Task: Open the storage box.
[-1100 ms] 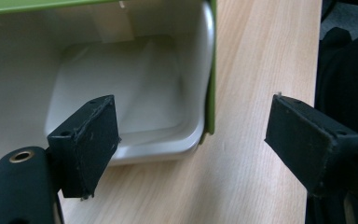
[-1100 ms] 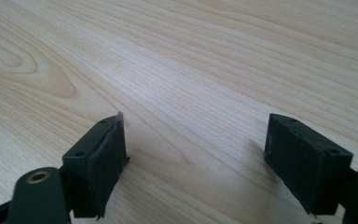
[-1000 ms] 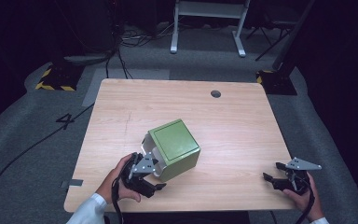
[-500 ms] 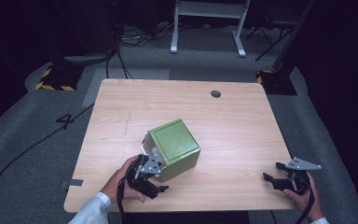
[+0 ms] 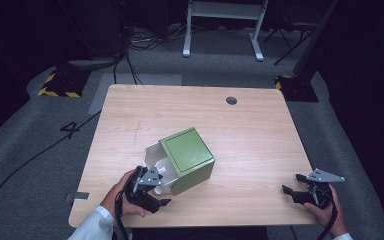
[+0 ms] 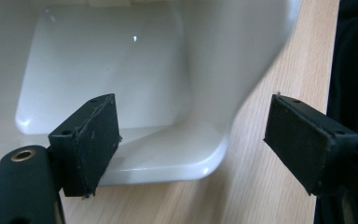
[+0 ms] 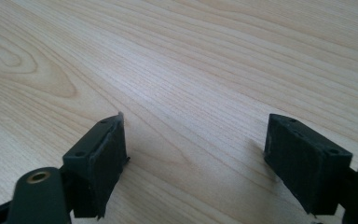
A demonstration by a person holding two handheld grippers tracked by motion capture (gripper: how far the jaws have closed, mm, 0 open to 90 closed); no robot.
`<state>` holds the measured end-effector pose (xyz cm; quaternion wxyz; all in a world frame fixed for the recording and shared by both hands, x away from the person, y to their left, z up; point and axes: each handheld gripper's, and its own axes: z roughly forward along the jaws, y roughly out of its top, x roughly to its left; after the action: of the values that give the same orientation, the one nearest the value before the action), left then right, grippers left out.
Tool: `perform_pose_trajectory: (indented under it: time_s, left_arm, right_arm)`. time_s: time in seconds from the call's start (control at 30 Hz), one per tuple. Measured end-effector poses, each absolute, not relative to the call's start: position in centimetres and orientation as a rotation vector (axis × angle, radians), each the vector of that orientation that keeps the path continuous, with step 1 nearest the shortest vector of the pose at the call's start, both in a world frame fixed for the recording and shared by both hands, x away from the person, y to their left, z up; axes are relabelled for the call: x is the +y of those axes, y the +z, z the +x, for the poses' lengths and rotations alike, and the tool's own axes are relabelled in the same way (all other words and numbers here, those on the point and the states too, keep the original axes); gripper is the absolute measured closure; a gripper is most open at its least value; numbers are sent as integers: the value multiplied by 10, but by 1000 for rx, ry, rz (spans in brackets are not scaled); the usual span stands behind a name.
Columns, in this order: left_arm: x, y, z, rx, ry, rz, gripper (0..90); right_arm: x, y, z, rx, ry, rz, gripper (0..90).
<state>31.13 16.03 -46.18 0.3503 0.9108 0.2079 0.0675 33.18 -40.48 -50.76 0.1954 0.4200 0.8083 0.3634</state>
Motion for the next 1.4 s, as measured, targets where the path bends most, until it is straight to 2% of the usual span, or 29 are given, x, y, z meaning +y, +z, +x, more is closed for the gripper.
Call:
perform_pose_trajectory:
  time_s: [0.1, 0.23, 0.53, 0.77, 1.0, 1.4]
  left_arm:
    - [171, -462, 309, 578, 188, 2332, 229]
    - [181, -461, 306, 628, 241, 2328, 328]
    - [183, -461, 301, 612, 218, 2327, 468]
    - [189, -463, 293, 585, 226, 2299, 667]
    - [192, -463, 289, 573, 224, 2295, 773]
    - [203, -464, 280, 590, 237, 2295, 775]
  right_arm:
    - [-405, -508, 332, 2265, 1018, 1178, 208]
    - [-405, -508, 332, 2265, 1018, 1178, 207]
    - [-405, -508, 332, 2264, 1017, 1178, 207]
    - [-405, -508, 332, 2265, 1017, 1178, 207]
    - [-405, -508, 332, 2264, 1017, 1178, 207]
    - [-405, -508, 332, 2265, 1017, 1178, 207]
